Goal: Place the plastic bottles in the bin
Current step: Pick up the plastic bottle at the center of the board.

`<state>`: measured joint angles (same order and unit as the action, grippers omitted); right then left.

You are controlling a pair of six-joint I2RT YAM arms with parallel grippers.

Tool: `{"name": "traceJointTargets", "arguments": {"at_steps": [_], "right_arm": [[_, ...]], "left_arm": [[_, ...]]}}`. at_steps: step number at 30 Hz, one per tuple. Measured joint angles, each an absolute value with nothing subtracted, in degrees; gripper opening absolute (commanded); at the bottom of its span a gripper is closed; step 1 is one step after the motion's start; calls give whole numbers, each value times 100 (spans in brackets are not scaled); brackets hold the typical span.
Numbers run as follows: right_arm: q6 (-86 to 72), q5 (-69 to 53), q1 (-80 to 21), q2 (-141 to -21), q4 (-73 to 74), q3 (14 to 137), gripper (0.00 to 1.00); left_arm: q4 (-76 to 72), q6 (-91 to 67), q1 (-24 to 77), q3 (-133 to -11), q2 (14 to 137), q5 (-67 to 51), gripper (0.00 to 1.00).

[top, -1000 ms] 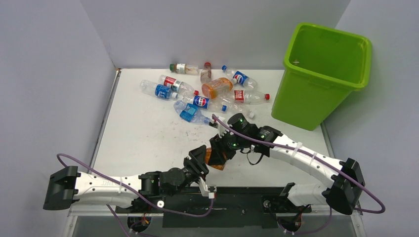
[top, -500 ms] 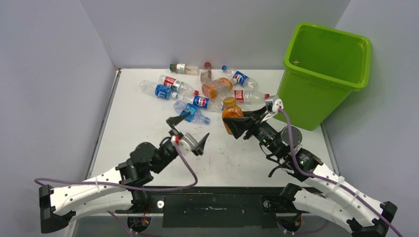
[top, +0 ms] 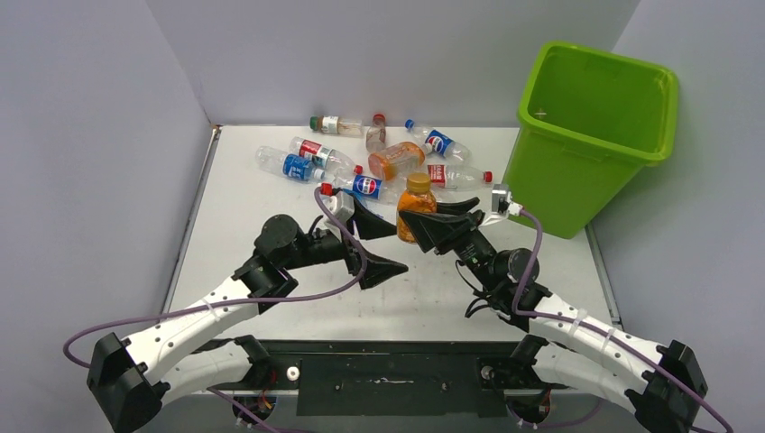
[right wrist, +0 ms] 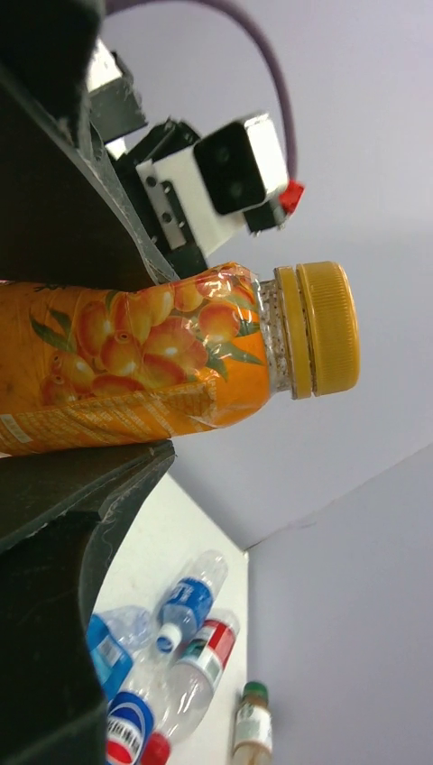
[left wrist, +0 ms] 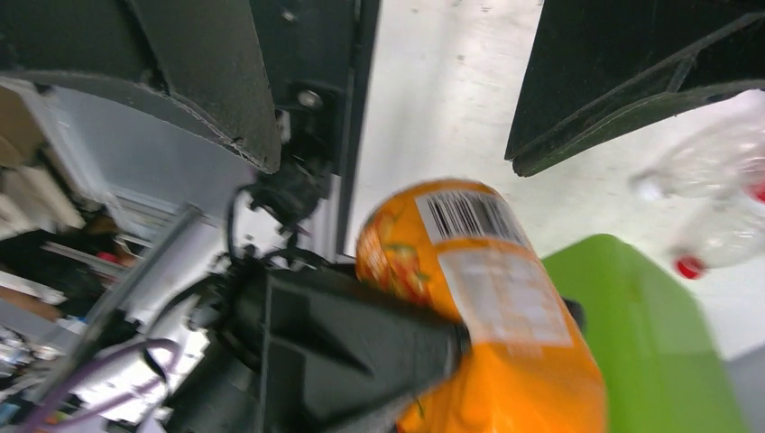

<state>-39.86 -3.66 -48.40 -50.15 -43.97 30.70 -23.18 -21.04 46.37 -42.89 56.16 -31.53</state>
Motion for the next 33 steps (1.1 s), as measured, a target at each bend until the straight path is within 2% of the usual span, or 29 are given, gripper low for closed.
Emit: {"name": "traceJointTargets", "arguments": {"at_steps": [5, 13, 26, 28, 29, 33], "right_arm": [[-4250, -506, -4840, -5054, -5131, 2932, 5], [-4453, -775, -4840, -5413, -5861, 2851, 5], [-4720, -1321, -4880, -5940, -6469, 2845, 5], [-4737, -1378, -4880, -6001, -6514, 2847, 5], [-4751, -1400, -4880, -6047, -6552, 2845, 5], [-4842, -1448, -4882, -6265, -6709, 2845, 5]], "left_arm": [[-2641, -2606, 4633, -4235, 5640, -3745, 96], [-3238, -3135, 4593, -4064, 5566, -3841, 97], [-3162, -3061, 4552, -3968, 5395, -2987, 96], [-3157, -3017, 4550, -3966, 5345, -2864, 99], [-3157, -2976, 4547, -3966, 5332, -2829, 95], [-3138, -2886, 4545, -3966, 5336, -2797, 63]]}}
